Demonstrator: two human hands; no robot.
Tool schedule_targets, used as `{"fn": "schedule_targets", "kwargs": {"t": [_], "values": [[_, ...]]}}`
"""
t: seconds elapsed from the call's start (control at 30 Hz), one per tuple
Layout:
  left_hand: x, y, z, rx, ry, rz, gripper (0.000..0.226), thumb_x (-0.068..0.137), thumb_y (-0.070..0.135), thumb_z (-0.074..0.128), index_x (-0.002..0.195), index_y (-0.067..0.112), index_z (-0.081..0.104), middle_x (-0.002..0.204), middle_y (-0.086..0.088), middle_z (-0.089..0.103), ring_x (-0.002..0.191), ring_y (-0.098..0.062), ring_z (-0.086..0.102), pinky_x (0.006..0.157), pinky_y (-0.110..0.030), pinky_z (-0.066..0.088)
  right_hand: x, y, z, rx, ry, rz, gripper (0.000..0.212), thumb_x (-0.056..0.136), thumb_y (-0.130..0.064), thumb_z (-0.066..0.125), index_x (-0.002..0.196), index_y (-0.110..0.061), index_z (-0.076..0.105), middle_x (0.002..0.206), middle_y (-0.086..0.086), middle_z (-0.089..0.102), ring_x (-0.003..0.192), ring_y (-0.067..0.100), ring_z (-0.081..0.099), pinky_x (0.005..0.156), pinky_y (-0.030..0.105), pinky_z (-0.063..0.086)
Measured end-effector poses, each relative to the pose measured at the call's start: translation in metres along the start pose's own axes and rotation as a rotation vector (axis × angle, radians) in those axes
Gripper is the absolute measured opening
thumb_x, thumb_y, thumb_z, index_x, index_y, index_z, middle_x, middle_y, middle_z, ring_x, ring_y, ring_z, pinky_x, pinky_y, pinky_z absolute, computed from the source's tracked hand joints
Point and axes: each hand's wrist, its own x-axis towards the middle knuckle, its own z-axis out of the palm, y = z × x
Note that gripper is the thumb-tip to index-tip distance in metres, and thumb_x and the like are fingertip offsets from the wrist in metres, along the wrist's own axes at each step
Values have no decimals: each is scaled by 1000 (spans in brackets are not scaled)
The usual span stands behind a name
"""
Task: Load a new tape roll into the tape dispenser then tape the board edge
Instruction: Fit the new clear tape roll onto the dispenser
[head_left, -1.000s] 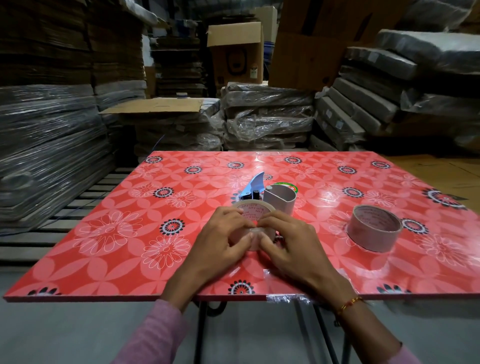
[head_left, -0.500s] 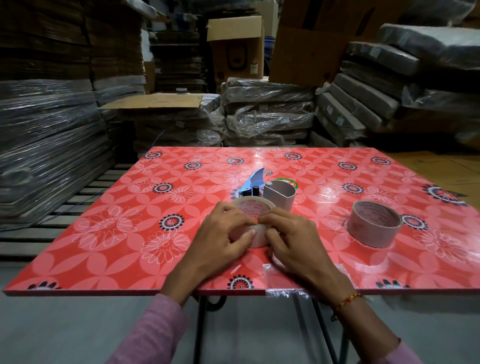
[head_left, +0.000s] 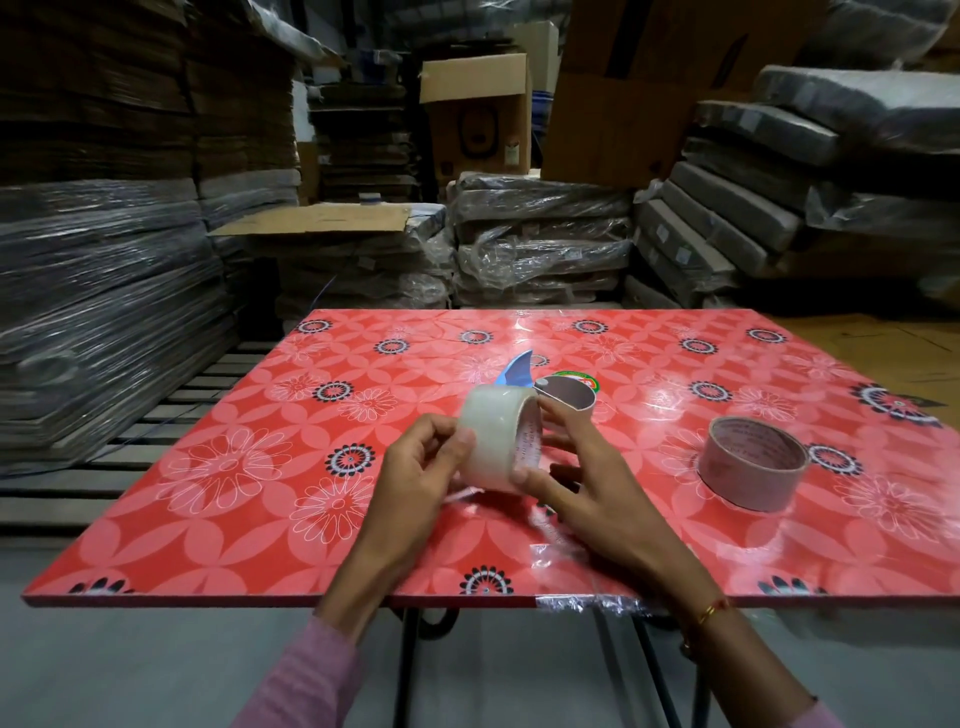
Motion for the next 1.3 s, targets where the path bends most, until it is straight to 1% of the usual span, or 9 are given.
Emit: {"fn": "schedule_targets", "kwargs": {"t": [0.1,0.27,0.37,0.47,0.63,0.83,1.03,1.17,1.3], "values": [[0,-4,1,-142,-108,-131,19,92,25,66,90,7,62,96,-18,63,95,-33,63,86,-55,58,1,-3,-1,64,-22,-18,76,82,-42,76,149,-35,39,147,-16,50,132,2,52,104,35,53],[-3,-1,5,-108,-180,-133,41,84,24,71,112,-1,53,116,-17,61,100,-23,68,80,-35,61,-1,-3,-2,77,-30,-23,80,81,-28,81,146,-45,38,147,-18,49,137,4,48,109,42,49],[-2,-3,4,225,-117,97,72,81,33,76,143,37,39,142,15,46,124,-1,53,96,-28,52,-3,-3,-4,75,-17,-13,81,79,-23,78,142,-52,36,147,-21,48,138,2,45,113,45,44],[1,-4,3,489,-131,367,70,90,37,65,151,39,31,155,27,29,144,0,29,114,-29,33,-4,-4,-4,69,-17,-29,82,80,-20,78,146,-46,36,148,-23,46,140,2,43,115,45,42],[-1,-9,8,827,-169,632,55,98,35,56,150,28,41,159,9,34,148,-11,28,119,-35,29,-3,-2,-4,82,-43,-28,86,82,-9,79,152,-33,35,151,-17,46,142,5,43,116,46,41],[-4,-14,5,823,14,809,37,92,21,68,128,13,66,140,-6,59,129,-18,56,102,-37,50,-3,-6,-3,112,24,-6,81,78,-23,87,145,-36,45,139,-23,55,127,-4,54,100,33,56],[-7,-6,5,801,72,771,26,90,29,68,110,14,72,118,2,66,107,-15,63,88,-33,52,-3,-5,-3,38,40,-45,76,77,-46,80,145,-38,46,147,-22,48,136,0,47,110,38,48],[-6,-4,2,619,88,422,40,88,27,71,127,28,61,94,9,65,82,-7,66,72,-18,55,-2,2,-5,88,76,22,71,70,-54,79,135,-48,51,138,-20,56,126,1,57,106,39,52],[-2,-3,-2,372,4,144,33,92,10,67,118,29,69,105,2,65,78,-16,65,62,-18,54,-3,4,-7,132,63,56,70,76,-33,84,135,-46,50,130,-21,62,116,1,65,100,37,56]]}}
